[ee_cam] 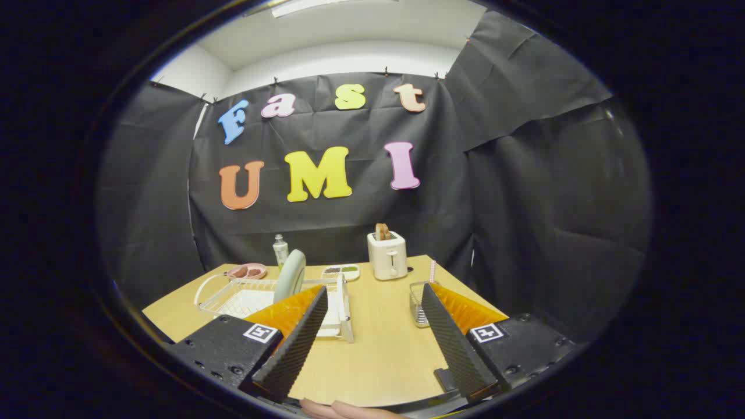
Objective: Take the plate from the dish rack, then take the spoon from the basket and place it into the plate.
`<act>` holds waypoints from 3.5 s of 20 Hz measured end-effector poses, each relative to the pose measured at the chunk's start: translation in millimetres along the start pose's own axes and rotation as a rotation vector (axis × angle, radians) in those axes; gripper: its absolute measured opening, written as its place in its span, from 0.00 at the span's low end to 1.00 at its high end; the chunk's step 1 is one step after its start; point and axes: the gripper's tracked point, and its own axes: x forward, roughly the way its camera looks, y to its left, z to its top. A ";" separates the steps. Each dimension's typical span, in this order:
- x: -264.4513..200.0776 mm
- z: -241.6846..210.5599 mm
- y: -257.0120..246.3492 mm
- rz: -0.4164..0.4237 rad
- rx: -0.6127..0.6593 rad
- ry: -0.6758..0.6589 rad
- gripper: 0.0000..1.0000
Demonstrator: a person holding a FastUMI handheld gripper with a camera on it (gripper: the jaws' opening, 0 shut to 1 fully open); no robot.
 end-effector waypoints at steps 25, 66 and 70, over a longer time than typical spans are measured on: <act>95.2 53.7 23.8 0.081 -0.104 0.163 1.00; 250.0 6.5 226.5 -0.233 -0.565 0.916 0.18; 240.5 10.1 235.1 -0.295 -0.599 0.864 0.18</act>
